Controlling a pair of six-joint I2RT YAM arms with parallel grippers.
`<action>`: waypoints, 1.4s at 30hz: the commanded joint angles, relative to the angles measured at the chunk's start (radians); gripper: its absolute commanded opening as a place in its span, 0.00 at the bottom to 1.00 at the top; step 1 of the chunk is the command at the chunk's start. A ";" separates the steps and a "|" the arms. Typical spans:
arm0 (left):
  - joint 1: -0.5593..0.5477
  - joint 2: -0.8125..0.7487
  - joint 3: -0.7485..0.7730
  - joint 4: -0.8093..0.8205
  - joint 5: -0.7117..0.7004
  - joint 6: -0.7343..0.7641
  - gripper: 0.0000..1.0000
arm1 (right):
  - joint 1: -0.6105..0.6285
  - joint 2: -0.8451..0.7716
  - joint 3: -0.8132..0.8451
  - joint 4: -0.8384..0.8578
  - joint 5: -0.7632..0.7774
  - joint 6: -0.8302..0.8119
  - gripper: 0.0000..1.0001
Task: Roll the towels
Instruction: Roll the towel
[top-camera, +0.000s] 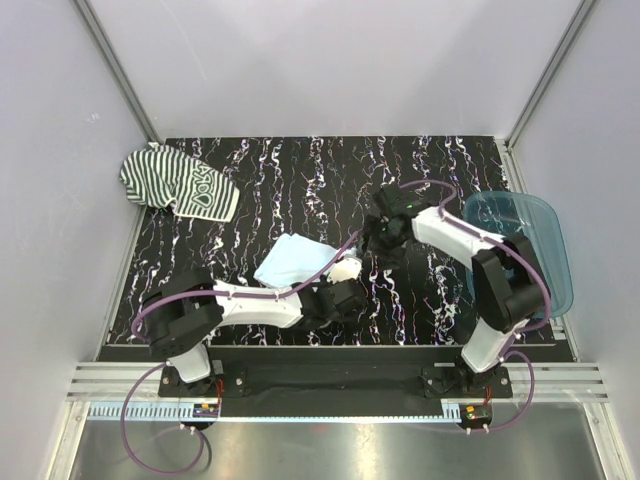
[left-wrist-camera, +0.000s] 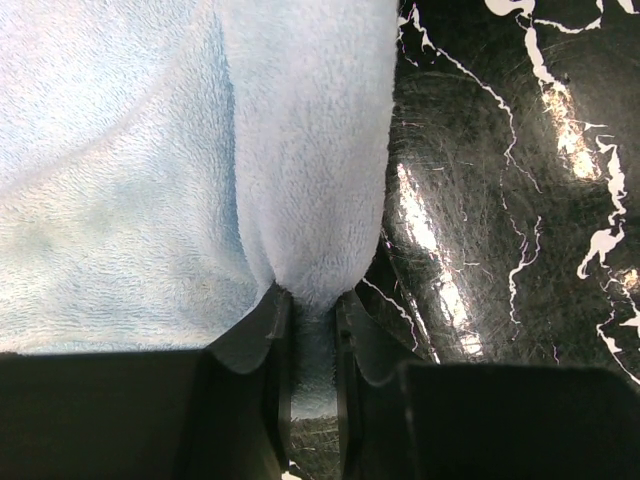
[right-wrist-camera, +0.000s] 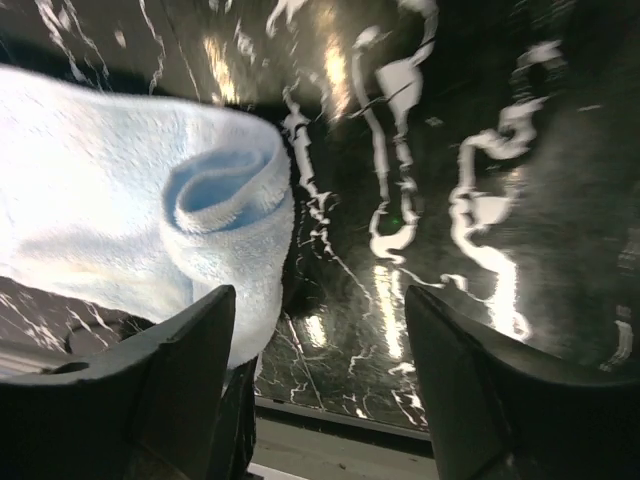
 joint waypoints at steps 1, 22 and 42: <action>0.011 0.029 -0.051 -0.065 0.099 -0.012 0.01 | -0.045 -0.106 0.075 -0.084 0.087 -0.040 0.76; 0.270 -0.225 -0.317 0.386 0.659 -0.108 0.00 | -0.049 -0.565 -0.445 0.479 -0.213 0.084 0.83; 0.600 -0.132 -0.469 0.837 1.167 -0.441 0.00 | 0.083 -0.300 -0.631 1.078 -0.265 0.239 0.81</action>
